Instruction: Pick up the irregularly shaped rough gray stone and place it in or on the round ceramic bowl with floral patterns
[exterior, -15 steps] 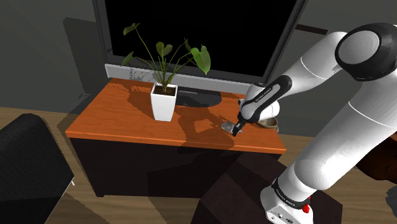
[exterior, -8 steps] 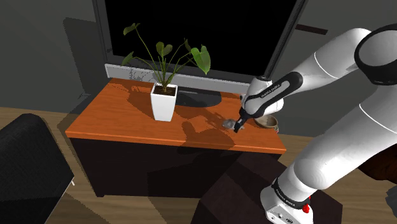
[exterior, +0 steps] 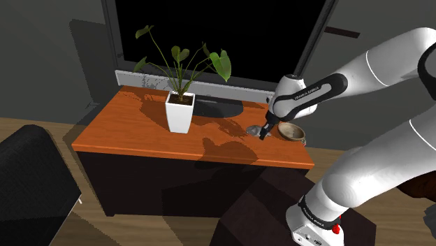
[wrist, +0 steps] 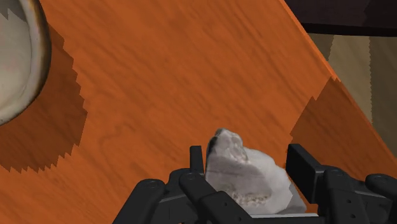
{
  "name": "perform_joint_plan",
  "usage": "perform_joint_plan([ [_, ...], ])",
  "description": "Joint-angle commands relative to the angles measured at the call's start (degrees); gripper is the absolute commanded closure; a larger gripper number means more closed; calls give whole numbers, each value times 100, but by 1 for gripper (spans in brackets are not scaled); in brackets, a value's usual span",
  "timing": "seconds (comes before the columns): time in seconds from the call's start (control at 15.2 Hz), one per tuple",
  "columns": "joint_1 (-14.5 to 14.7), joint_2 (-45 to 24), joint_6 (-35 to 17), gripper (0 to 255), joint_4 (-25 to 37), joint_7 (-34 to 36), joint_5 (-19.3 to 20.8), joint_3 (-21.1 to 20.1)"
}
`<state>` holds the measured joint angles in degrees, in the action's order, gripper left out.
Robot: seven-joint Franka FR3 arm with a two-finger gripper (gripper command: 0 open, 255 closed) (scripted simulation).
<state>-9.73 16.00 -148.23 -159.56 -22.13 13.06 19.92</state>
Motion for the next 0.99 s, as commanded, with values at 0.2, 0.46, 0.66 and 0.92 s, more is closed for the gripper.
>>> perform_joint_plan([
  [0.2,-37,412,540,255,129,13,30,-64],
  [0.46,-52,688,929,255,244,19,30,-118],
  [0.66,-285,657,925,255,316,-478,153,250],
  [0.92,-531,507,912,255,518,-1166,242,758],
])
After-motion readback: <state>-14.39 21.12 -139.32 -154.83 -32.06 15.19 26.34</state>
